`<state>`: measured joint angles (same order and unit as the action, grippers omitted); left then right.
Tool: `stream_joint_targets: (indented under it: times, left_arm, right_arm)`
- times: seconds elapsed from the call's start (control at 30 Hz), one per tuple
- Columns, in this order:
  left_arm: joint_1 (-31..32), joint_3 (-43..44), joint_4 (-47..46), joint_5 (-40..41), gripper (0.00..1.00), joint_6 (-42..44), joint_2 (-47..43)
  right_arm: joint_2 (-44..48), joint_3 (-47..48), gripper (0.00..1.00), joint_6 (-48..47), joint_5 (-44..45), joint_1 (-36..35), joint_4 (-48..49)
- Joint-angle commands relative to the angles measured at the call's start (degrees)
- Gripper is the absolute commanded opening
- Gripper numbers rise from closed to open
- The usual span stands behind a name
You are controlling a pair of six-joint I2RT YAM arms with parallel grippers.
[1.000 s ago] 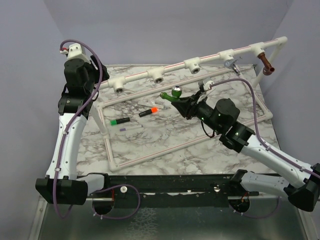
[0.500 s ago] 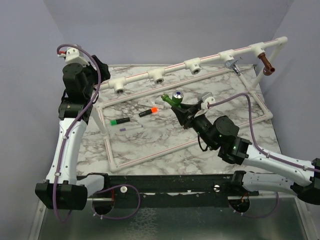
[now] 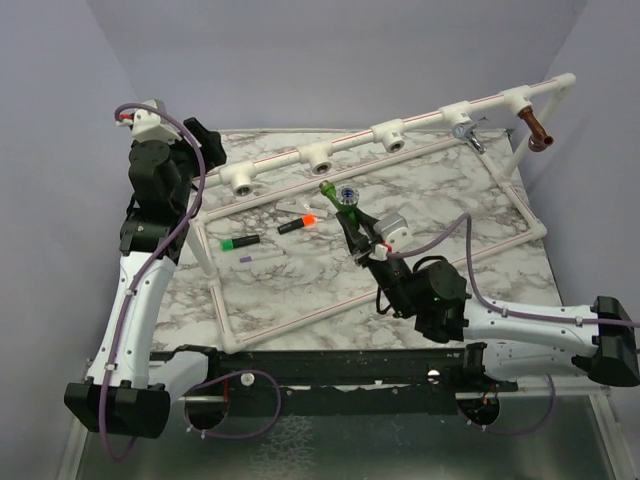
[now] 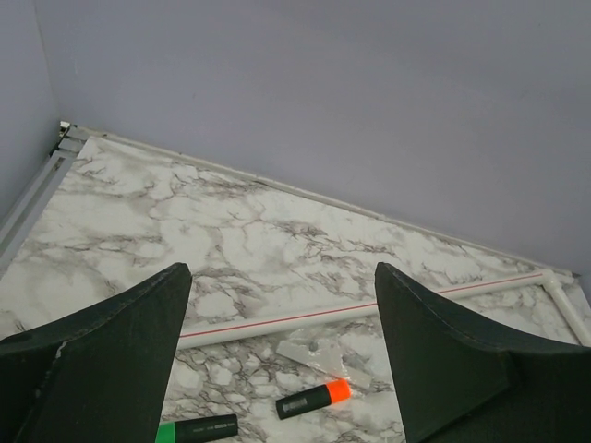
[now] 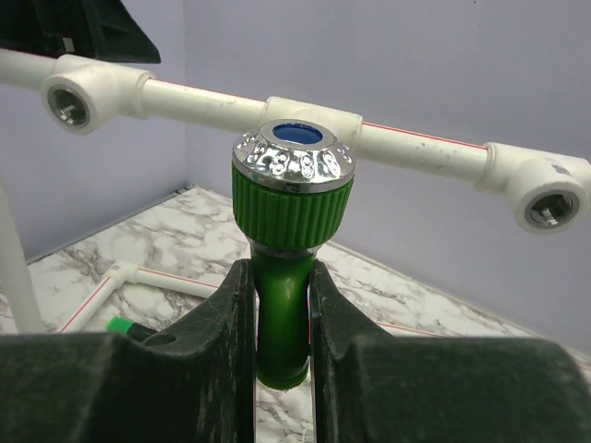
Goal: Install the water faucets
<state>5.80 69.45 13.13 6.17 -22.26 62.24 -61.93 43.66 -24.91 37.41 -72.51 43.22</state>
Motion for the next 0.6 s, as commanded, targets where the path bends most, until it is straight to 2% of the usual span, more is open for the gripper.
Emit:
stream_joint_targets:
  times: [0.0,0.33,0.57]
  left_arm:
    - [4.5,-6.39,21.11,-0.13,0.84,0.93,3.0]
    - [7.61,-5.56,22.1,3.24,0.91,1.91,3.78]
    - [8.64,-5.13,22.29,4.2,0.96,1.7,4.28]
  right_arm:
    - [-3.08,2.91,0.0,-8.48,3.59,-2.4,7.64]
    - [-6.08,7.15,0.0,-10.24,10.16,-2.91,5.97]
    - [-7.53,7.87,0.01,-10.12,11.0,-2.99,6.71]
